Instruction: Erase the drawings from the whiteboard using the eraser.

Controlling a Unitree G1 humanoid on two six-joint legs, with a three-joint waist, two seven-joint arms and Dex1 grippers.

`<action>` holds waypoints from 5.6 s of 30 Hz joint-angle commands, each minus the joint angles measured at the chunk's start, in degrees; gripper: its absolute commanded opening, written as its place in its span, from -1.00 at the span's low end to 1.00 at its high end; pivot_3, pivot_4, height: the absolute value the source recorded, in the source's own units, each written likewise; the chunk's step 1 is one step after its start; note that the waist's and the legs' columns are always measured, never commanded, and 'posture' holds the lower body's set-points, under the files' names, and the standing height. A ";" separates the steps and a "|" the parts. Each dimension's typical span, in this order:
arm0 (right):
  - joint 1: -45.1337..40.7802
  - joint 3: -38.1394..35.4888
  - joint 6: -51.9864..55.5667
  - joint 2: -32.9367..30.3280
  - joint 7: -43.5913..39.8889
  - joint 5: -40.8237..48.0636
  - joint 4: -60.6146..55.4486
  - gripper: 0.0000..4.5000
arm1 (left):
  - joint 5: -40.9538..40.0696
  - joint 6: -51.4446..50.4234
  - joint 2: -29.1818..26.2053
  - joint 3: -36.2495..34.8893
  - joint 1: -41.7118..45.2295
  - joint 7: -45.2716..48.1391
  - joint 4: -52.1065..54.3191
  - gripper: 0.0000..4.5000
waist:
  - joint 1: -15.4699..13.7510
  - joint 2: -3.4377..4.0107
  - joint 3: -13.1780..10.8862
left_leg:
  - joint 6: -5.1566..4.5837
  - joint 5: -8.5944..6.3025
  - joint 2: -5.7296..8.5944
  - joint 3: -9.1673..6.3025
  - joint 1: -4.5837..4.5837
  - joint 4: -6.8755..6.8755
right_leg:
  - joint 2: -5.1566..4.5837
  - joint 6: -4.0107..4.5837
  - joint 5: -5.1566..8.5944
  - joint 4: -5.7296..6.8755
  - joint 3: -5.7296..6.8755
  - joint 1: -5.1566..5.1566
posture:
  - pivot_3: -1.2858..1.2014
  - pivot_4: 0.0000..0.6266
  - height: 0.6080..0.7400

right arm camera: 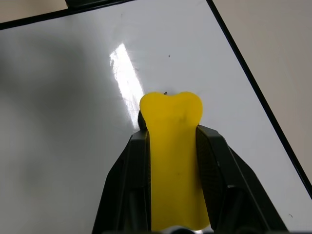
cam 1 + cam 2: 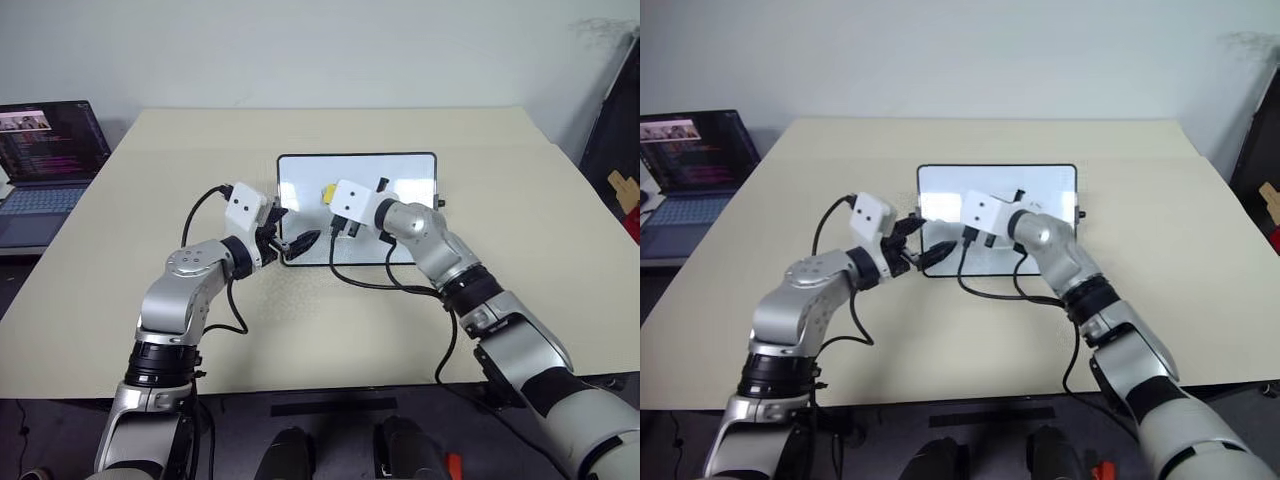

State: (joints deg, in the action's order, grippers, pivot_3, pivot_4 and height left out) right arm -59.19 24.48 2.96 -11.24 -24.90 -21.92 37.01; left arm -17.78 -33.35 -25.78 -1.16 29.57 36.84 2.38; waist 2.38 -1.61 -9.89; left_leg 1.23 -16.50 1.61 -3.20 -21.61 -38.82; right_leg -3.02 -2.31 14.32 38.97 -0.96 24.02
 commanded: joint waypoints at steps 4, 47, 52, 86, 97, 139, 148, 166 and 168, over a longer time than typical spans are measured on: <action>-6.35 -1.31 -4.01 2.16 4.77 -1.30 6.46 -0.57 | -0.27 0.58 0.04 0.15 -0.07 -0.34 2.59 1.00 | 0.52 0.01 -0.02 | 0.01 0.00 -0.01 0.00 -0.06 0.02 | -0.01 0.00 0.00 -0.02 0.00 0.06 | 0.03 -0.52 1.00; 14.77 -21.50 29.71 1.36 -9.63 27.83 -39.65 -0.57 | -0.30 3.32 -0.42 1.73 0.81 3.20 2.14 1.00 | -0.17 0.04 -0.09 | 0.00 -0.04 -0.13 -0.14 -0.40 0.18 | -0.02 -0.01 0.02 -0.56 0.07 0.14 | 0.03 -0.52 1.00; 28.79 -23.70 40.76 -8.07 -12.64 33.60 -59.99 -0.57 | -2.41 3.60 -0.62 3.13 0.46 8.05 4.17 1.00 | -1.14 0.04 -0.09 | -0.01 -0.04 -0.08 -0.23 -0.43 0.49 | -0.03 -0.03 0.02 -0.99 0.12 0.05 | 0.03 -0.52 1.00; 31.61 -16.91 24.67 -10.03 7.56 17.04 -47.64 -0.57 | -1.18 7.52 2.27 4.67 7.01 10.83 -3.51 1.00 | -0.58 0.04 -0.09 | 0.01 0.00 -0.07 0.04 -0.24 0.70 | 0.20 -0.08 0.05 -0.99 0.06 0.05 | 0.03 -0.52 1.00; 20.56 -13.35 19.57 -9.96 6.26 12.63 -29.98 -0.57 | -0.18 7.86 2.34 7.82 7.04 12.58 -2.68 1.00 | -0.43 0.04 -0.08 | 0.01 0.00 -0.10 0.12 -0.24 0.70 | 0.17 -0.07 0.05 -0.99 0.00 0.06 | 0.03 -0.52 1.00; 25.67 -19.68 17.17 -10.01 4.30 13.93 -39.64 -0.57 | 0.95 8.35 -1.35 8.80 3.12 15.89 -1.94 1.00 | -0.47 0.03 -0.07 | -0.07 0.01 -0.10 0.07 0.60 0.77 | 0.23 -0.11 -0.05 -1.03 -0.02 -0.76 | 0.03 -0.52 1.00; 30.62 -18.07 15.26 -11.31 4.83 12.12 -40.13 -0.57 | 1.94 9.92 -2.61 11.39 2.04 19.68 -1.11 1.00 | -0.76 0.03 -0.07 | -0.09 -0.02 -0.09 0.05 0.43 0.86 | 0.18 -0.14 0.04 -1.30 0.04 -0.71 | 0.03 -0.52 1.00; 34.68 -10.09 13.32 -13.27 3.97 3.56 -35.94 -0.57 | 2.40 10.26 -2.02 11.97 2.21 20.43 -1.20 1.00 | -0.47 0.01 -0.05 | -0.10 -0.02 -0.12 0.12 0.71 0.80 | 0.25 -0.13 0.04 -1.05 -0.02 -0.87 | 0.03 -0.52 1.00; 33.30 -12.35 11.86 -12.89 7.55 3.28 -35.61 -0.57 | 2.32 10.20 -2.02 12.04 2.10 20.40 -1.06 1.00 | -0.49 0.01 -0.06 | -0.10 -0.02 -0.12 0.12 0.71 0.78 | 0.25 -0.13 0.04 -1.02 -0.03 -0.87 | 0.03 -0.52 1.00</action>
State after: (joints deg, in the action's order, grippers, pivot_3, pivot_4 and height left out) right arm -24.35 15.24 15.11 -23.88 -20.51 -17.29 0.36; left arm -15.22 -24.07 -27.89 11.61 31.02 57.24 -0.49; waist 1.89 -1.60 -9.95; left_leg 1.13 -16.51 1.49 -3.08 -20.90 -38.06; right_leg -2.77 -2.44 14.35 37.95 -1.00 23.15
